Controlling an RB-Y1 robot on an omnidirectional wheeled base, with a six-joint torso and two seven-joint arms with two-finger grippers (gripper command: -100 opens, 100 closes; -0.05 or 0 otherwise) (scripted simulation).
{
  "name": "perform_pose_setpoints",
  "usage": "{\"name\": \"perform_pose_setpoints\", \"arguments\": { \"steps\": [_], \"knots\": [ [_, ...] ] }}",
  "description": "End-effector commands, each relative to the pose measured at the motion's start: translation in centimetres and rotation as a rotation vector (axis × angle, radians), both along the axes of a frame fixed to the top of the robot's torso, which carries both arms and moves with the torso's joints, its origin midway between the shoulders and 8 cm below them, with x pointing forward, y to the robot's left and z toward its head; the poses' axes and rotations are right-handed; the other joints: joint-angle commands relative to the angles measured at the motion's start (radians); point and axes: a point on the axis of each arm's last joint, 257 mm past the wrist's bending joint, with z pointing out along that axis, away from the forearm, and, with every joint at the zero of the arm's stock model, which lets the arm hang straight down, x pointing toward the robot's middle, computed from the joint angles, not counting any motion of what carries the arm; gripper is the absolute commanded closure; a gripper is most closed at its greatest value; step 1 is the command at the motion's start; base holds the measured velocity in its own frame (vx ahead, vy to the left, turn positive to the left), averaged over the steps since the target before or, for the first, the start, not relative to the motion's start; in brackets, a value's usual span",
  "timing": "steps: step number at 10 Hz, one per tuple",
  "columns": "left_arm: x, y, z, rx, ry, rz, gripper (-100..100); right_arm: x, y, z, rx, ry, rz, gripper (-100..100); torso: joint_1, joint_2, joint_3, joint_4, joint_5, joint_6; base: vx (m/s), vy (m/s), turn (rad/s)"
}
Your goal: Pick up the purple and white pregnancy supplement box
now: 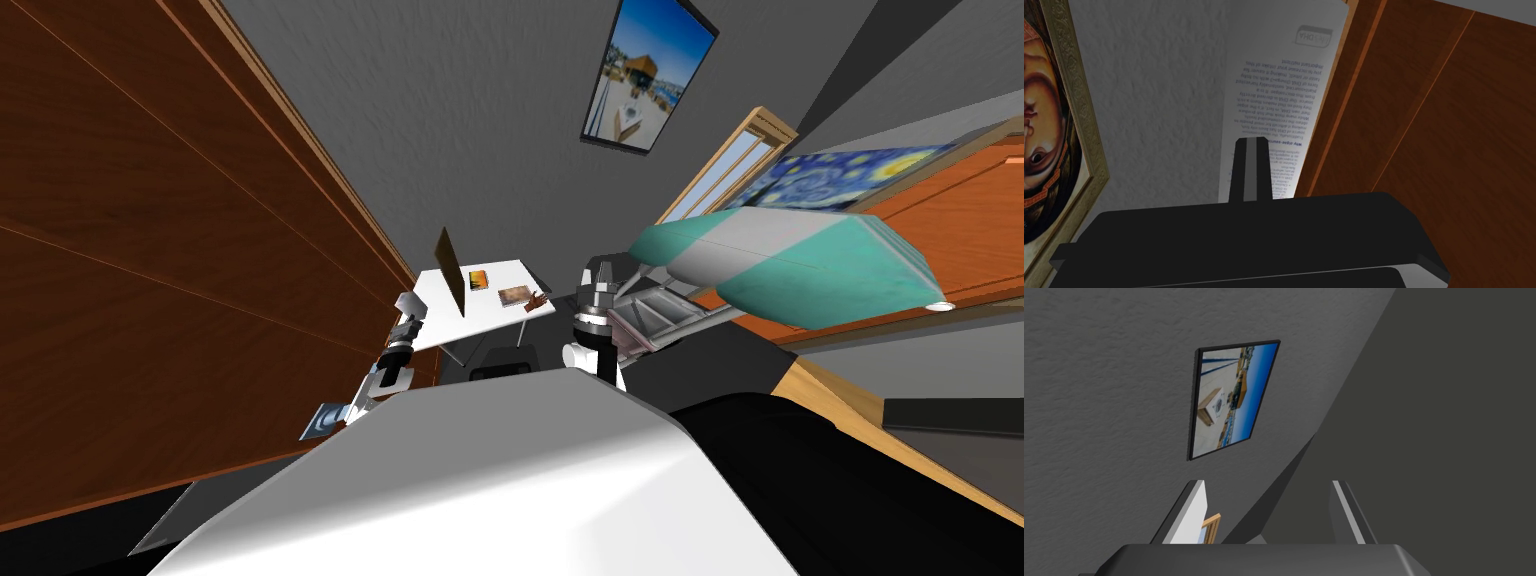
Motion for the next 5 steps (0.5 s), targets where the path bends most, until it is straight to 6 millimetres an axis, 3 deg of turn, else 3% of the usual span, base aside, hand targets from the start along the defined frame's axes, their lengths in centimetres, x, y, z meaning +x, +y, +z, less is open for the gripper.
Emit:
{"name": "perform_pose_setpoints", "arguments": {
  "steps": [1,2,5],
  "knots": [
    [0.00,0.00,0.00,0.000,0.000,0.000,0,0.00,0.00,0.00,0.000,0.000,0.000,0,0.000,0.000,0.000,0.000,0.000,0.000,0.000,0.000,0.000],
    [-0.31,0.20,0.07,-0.028,-0.001,0.005,-100,0.00,0.00,0.00,0.000,0.000,0.000,0,0.000,0.000,0.000,0.000,0.000,0.000,-0.130,-0.060,-0.174],
    [-0.75,0.53,-0.01,-0.085,0.000,0.017,-100,0.01,0.01,0.01,0.000,0.000,0.000,0,-0.008,0.012,0.007,0.003,-0.002,0.000,-0.176,-0.112,-0.101]
  ]
}}
